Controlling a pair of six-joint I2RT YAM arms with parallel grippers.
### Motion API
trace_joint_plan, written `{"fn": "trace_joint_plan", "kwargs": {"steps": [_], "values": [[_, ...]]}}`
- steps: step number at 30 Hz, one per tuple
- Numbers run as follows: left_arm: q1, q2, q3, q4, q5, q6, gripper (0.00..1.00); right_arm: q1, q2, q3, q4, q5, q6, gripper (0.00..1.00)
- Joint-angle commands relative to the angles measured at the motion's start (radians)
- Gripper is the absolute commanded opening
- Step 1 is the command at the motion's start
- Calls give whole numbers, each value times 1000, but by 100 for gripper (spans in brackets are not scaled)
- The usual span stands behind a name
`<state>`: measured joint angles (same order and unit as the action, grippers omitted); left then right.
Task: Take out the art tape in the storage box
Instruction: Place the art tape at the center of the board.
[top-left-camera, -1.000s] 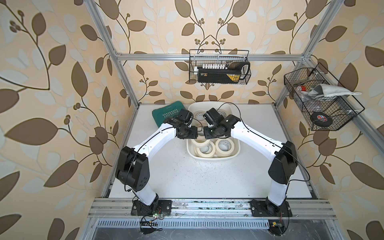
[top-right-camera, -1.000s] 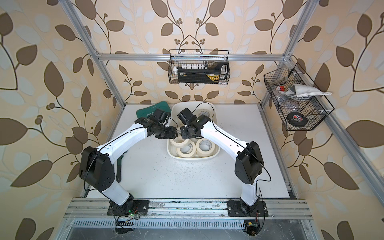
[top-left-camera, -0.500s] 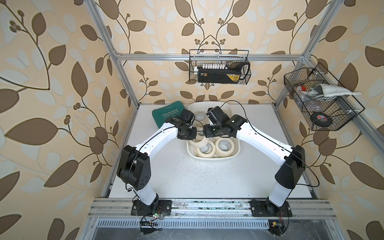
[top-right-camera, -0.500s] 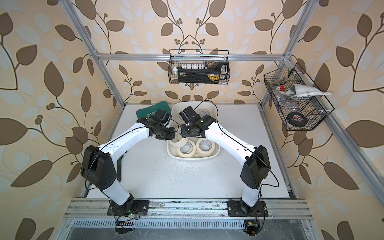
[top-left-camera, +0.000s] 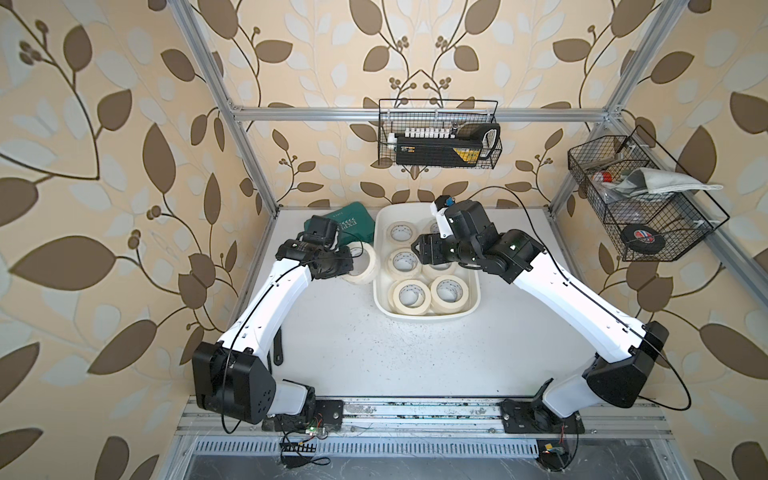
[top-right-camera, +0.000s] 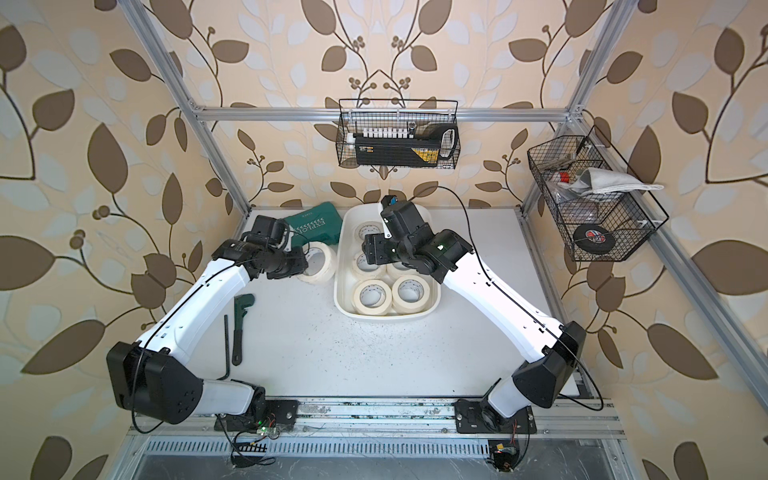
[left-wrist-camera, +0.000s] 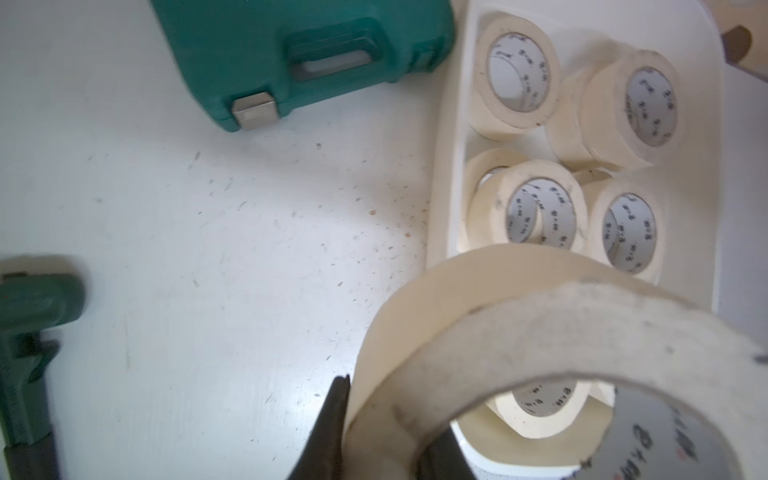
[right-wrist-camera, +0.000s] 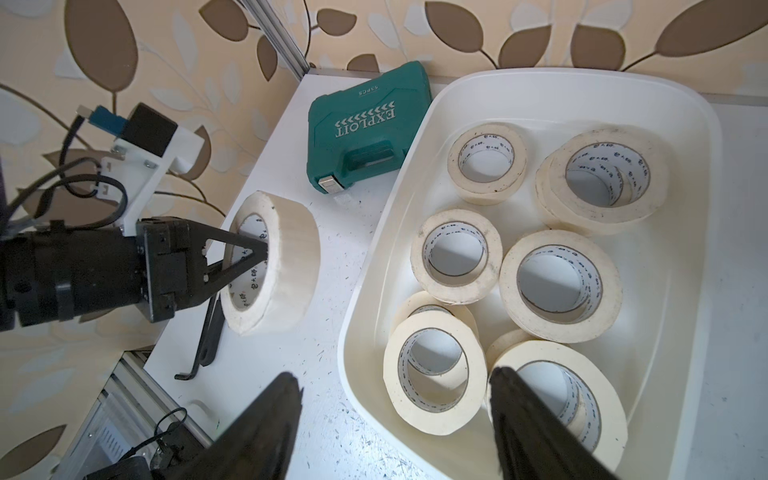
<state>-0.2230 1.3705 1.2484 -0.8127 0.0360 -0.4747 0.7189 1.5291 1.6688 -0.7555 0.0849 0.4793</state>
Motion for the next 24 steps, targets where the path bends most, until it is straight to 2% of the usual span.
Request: {"fn": "trace_joint_plan", "kwargs": {"steps": [1,4,10,16,24], "values": [[20,-5,-21,-18,-21,-105,0,-9,-33,-42,14,-12,-11,75],[34,8,-49,-35,-73,-162,0,-58,-51,-68,16,-37,-5,75],[84,23,-141,28,-52,-236,0,-123,-75,-121,16,-91,19,76],[102,64,-195,81,-41,-258,0,-155,-81,-150,12,-123,29,76],[103,184,-216,132,-52,-257,0,-166,-82,-160,1,-130,29,77]]}}
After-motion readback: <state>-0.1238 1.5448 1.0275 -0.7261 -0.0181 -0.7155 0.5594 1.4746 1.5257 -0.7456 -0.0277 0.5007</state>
